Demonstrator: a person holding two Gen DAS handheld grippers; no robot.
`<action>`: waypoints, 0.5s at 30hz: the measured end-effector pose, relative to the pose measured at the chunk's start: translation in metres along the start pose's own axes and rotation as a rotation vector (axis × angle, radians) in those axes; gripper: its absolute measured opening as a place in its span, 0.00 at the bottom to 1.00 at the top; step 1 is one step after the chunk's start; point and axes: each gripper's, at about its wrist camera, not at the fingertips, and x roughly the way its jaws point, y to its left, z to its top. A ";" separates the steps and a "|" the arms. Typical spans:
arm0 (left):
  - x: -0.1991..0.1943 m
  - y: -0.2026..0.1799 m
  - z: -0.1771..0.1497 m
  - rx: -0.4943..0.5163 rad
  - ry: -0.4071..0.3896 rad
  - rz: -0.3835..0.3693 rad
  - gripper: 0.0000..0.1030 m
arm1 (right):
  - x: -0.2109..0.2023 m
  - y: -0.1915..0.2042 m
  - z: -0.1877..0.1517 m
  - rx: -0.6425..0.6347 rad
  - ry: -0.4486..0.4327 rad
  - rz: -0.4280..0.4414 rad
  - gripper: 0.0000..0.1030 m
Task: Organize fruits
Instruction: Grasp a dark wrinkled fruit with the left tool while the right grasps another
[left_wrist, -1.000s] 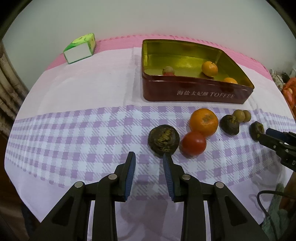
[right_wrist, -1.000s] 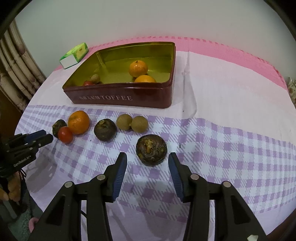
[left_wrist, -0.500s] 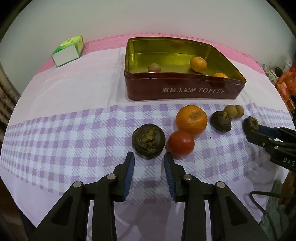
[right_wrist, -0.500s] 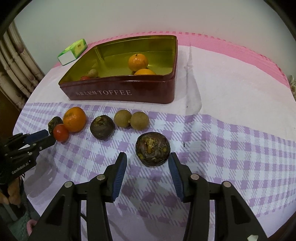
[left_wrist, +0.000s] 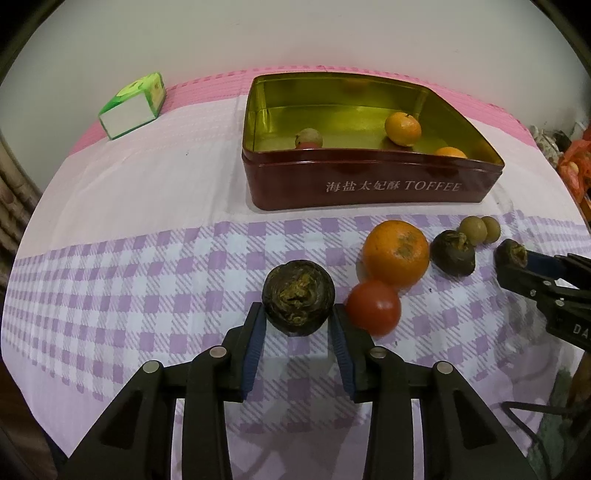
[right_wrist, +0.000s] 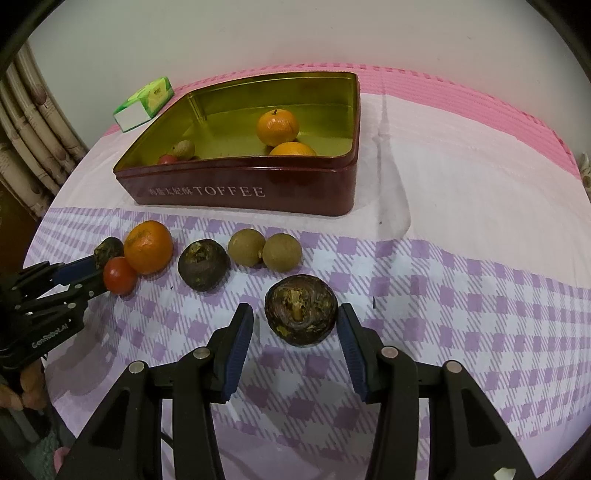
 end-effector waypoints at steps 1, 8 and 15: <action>0.000 0.000 0.001 -0.002 -0.002 0.001 0.38 | 0.000 0.000 0.000 -0.003 -0.001 -0.001 0.43; 0.003 0.002 0.002 -0.003 -0.009 0.004 0.39 | 0.001 0.002 0.002 -0.009 -0.005 -0.002 0.44; 0.002 0.001 0.001 -0.004 -0.009 0.001 0.38 | 0.002 0.003 0.002 -0.017 -0.009 -0.010 0.42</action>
